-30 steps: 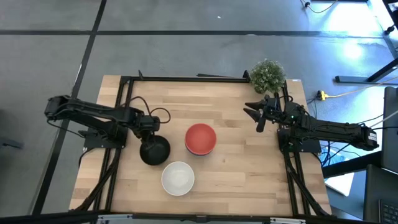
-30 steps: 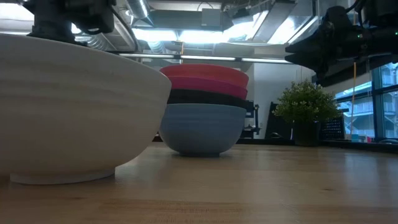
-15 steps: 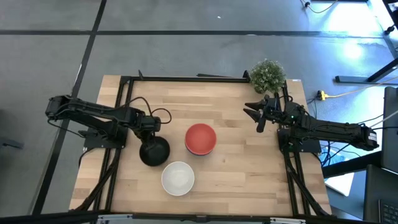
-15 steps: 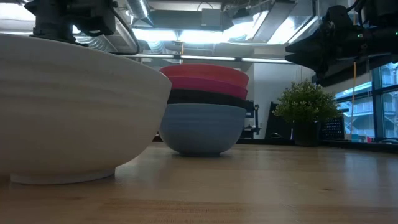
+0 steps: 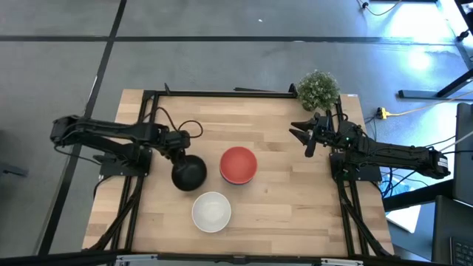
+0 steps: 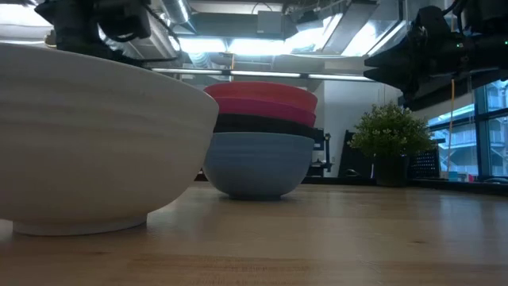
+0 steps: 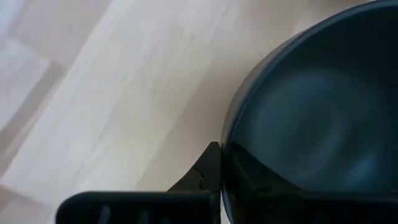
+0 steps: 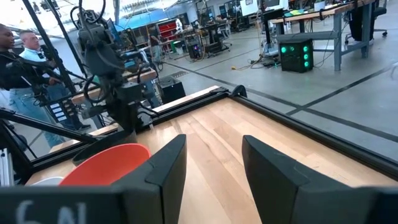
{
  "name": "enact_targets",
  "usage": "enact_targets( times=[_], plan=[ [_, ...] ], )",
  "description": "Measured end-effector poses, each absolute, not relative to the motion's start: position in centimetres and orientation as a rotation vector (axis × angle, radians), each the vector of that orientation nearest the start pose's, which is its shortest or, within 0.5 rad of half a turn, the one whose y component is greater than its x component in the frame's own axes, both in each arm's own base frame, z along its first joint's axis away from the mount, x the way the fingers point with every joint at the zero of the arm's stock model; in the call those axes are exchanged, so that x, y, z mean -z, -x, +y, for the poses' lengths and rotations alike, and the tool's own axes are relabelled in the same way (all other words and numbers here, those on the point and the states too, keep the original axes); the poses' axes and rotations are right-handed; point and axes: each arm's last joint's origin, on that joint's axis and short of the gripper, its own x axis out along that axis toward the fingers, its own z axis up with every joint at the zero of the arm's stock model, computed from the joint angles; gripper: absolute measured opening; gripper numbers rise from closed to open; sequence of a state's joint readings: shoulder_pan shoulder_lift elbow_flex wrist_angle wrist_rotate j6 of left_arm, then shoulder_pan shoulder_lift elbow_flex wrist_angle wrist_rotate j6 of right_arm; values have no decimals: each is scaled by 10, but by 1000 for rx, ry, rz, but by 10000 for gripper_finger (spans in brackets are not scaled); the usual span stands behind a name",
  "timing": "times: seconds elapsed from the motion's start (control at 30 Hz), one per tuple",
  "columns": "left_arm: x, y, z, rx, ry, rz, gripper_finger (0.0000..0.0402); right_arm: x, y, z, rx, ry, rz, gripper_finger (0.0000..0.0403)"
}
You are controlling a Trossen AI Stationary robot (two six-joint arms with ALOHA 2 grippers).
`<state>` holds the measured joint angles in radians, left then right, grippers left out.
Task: Nest bowls inside each other
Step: Stack the black bowl on top of the orange bowl
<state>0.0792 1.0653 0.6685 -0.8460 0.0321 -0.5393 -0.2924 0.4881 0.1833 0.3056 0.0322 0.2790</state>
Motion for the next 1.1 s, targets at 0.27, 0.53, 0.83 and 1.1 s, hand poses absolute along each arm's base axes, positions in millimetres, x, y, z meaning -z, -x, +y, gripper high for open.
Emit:
enact_targets(
  times=[0.27, 0.53, 0.83, 1.1],
  plan=[
    [-220, -174, 22, -321, 515, 1005, 2, -211, -129, -40, 322, -277, -47, 158],
    [-236, -161, 31, -343, 509, 874, 2, -211, -129, -40, 323, -276, -47, 158],
    [-260, -165, 35, -265, 465, 606, 2, -211, -129, -40, 323, -276, -47, 158],
    [-297, -171, 37, -253, 449, 470, 2, -211, -129, -40, 323, -276, -47, 158]
  ],
)
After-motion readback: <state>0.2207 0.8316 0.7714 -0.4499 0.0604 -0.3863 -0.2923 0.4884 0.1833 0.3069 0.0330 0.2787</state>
